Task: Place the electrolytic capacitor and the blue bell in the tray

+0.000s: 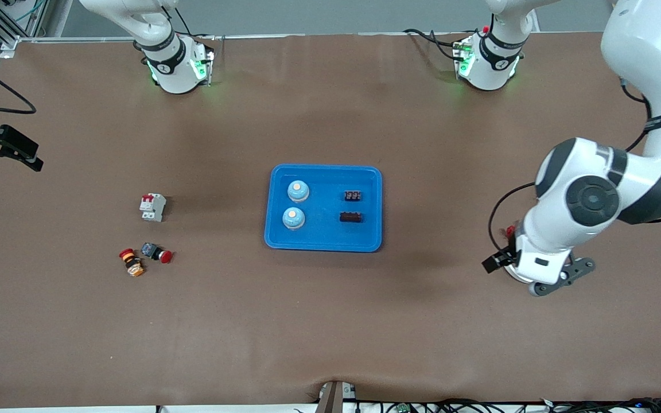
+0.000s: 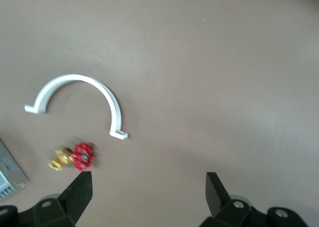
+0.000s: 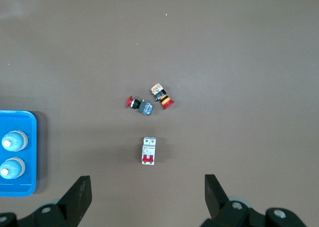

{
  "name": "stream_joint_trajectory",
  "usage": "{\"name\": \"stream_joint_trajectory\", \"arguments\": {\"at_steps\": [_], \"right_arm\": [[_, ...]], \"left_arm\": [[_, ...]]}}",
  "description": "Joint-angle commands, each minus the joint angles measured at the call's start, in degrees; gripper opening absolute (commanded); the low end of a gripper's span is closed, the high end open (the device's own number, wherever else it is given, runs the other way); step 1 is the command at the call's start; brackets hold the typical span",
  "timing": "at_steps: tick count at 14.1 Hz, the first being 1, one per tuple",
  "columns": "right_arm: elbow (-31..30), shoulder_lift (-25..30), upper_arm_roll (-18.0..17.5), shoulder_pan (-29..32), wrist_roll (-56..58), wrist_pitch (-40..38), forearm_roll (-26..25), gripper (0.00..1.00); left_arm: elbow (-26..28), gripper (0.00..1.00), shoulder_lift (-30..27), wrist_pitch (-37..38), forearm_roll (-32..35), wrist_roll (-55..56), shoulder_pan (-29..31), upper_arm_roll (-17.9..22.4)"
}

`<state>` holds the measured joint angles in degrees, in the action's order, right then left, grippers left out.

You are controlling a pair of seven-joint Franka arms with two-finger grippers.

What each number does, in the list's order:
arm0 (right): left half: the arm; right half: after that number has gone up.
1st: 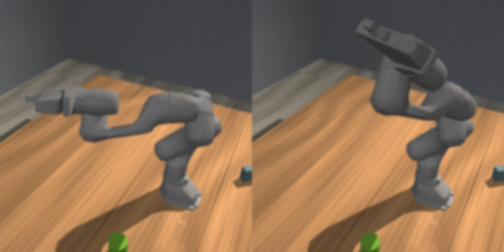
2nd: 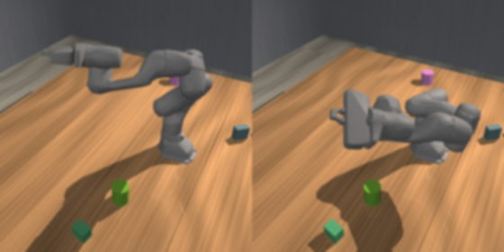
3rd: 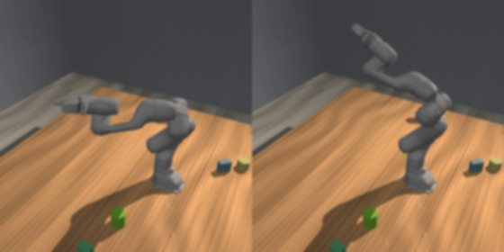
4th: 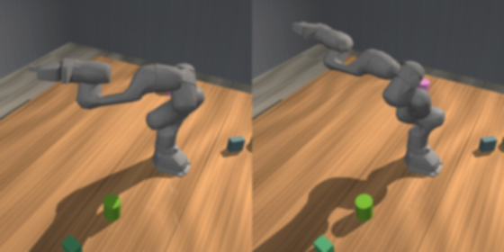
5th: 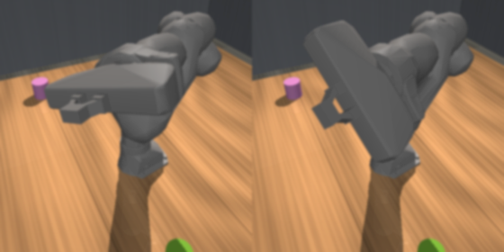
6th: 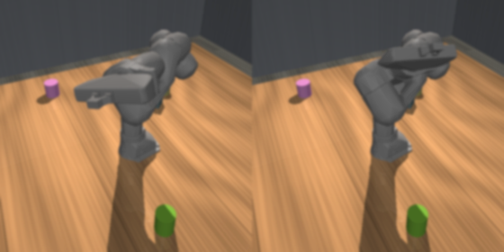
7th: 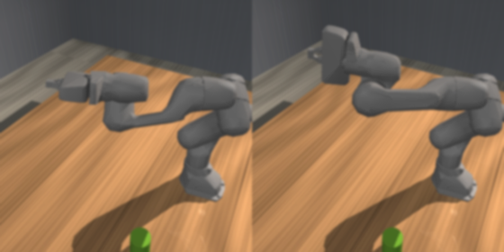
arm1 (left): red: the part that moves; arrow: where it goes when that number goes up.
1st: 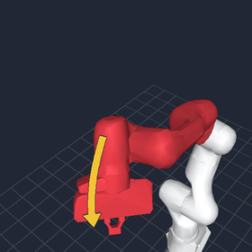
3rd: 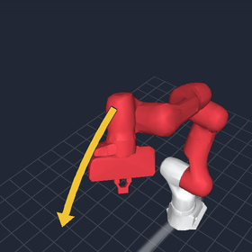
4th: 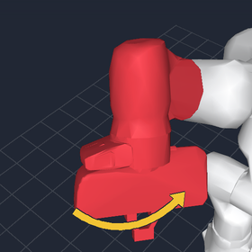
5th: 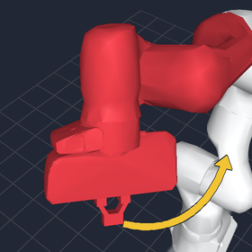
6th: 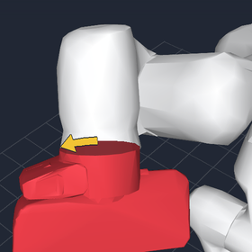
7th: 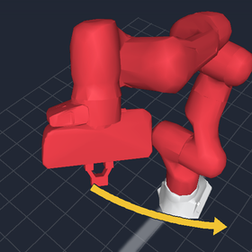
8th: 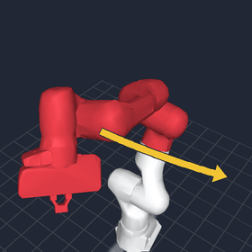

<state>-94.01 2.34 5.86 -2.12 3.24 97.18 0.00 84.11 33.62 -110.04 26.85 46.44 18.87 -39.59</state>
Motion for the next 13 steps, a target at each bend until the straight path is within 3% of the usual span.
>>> {"name": "stream_joint_trajectory", "arguments": {"at_steps": [1, 6, 13], "right_arm": [[0.7, 0.2, -0.6, 1.0, 0.9, -0.5, -0.1, 1.0], [0.7, 0.2, -0.7, 0.9, 0.8, -0.7, -0.1, 1.0], [0.6, 0.1, -0.7, 0.9, 0.9, -0.8, -0.1, 1.0]], "left_arm": [[1.4, 1.0, -3.4, 1.8, -1.9, -9.7, 3.4, -0.5], [1.6, 1.0, -5.1, 3.3, -2.0, -23.4, 9.6, -1.2], [1.4, 1.0, -5.1, 3.3, -2.0, -25.3, 12.8, -2.9]]}}
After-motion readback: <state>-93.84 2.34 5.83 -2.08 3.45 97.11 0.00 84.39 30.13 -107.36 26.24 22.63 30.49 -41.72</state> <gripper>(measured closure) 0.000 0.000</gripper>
